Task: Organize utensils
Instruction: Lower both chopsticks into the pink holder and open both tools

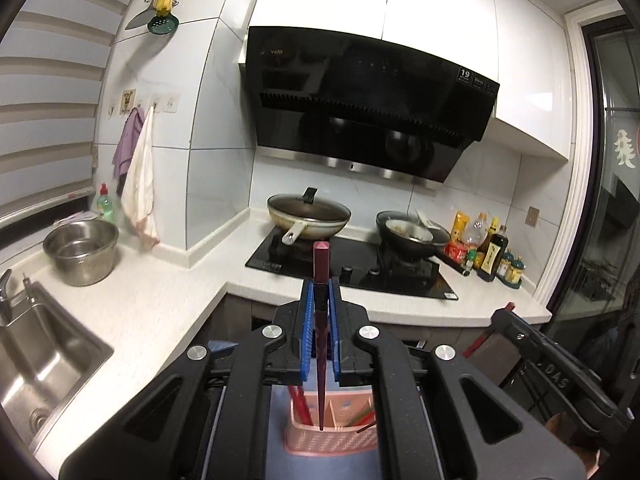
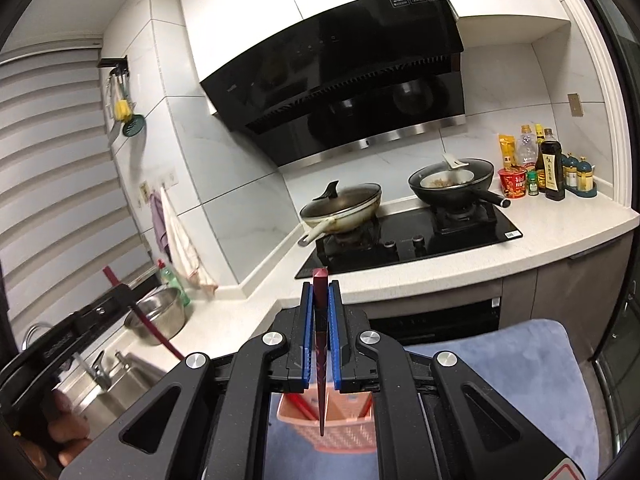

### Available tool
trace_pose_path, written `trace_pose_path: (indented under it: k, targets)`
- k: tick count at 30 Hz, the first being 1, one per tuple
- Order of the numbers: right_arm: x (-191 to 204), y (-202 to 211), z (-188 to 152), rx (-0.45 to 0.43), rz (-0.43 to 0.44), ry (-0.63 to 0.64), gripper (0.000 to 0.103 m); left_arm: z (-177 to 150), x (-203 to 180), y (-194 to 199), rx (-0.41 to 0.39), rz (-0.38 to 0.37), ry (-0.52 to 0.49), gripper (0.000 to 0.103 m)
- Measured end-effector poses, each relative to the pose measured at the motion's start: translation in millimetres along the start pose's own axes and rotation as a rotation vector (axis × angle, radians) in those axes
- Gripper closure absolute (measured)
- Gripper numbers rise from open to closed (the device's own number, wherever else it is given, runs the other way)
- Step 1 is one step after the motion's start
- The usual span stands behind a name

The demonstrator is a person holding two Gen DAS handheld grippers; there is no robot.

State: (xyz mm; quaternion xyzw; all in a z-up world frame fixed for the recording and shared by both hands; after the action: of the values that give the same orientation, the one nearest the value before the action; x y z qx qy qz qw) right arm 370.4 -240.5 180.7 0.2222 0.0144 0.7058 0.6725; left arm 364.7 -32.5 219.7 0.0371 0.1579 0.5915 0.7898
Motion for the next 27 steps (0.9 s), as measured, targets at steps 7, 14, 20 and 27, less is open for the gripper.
trace_pose_path:
  k: [7, 14, 20, 27]
  targets:
    - [-9.2, -43.8, -4.0, 0.024, -0.033, -0.004, 0.096, -17.4, 4.5, -41.1, 0.040, 0.004, 0.005, 0.096]
    - [-19.8, -72.6, -36.9, 0.100, -0.068, 0.029, 0.096, -50.2, 10.9, -68.4, 0.112, 0.016, 0.010, 0.096]
    - [-23.8, -83.4, -53.7, 0.135, -0.089, 0.051, 0.096, -64.5, 19.7, -79.2, 0.147, 0.033, 0.024, 0.096]
    - [-27.2, -87.5, -60.5, 0.150, -0.107, 0.056, 0.095, -77.2, 27.4, -84.4, 0.169, 0.062, 0.029, 0.091]
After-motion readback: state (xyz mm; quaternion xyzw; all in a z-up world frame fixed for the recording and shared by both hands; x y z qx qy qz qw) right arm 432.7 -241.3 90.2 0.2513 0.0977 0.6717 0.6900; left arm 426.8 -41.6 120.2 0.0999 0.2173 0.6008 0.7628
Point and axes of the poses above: each gripper's, at about its wrist camera, not at the fingertips, and y roughly against the way its jaws point, x to its left, z to its top, the point moved 4 cm from there along -y, roughly the way its jaws point, and after that the axes turned 8 degrees about -z, right-handed, at the moved point
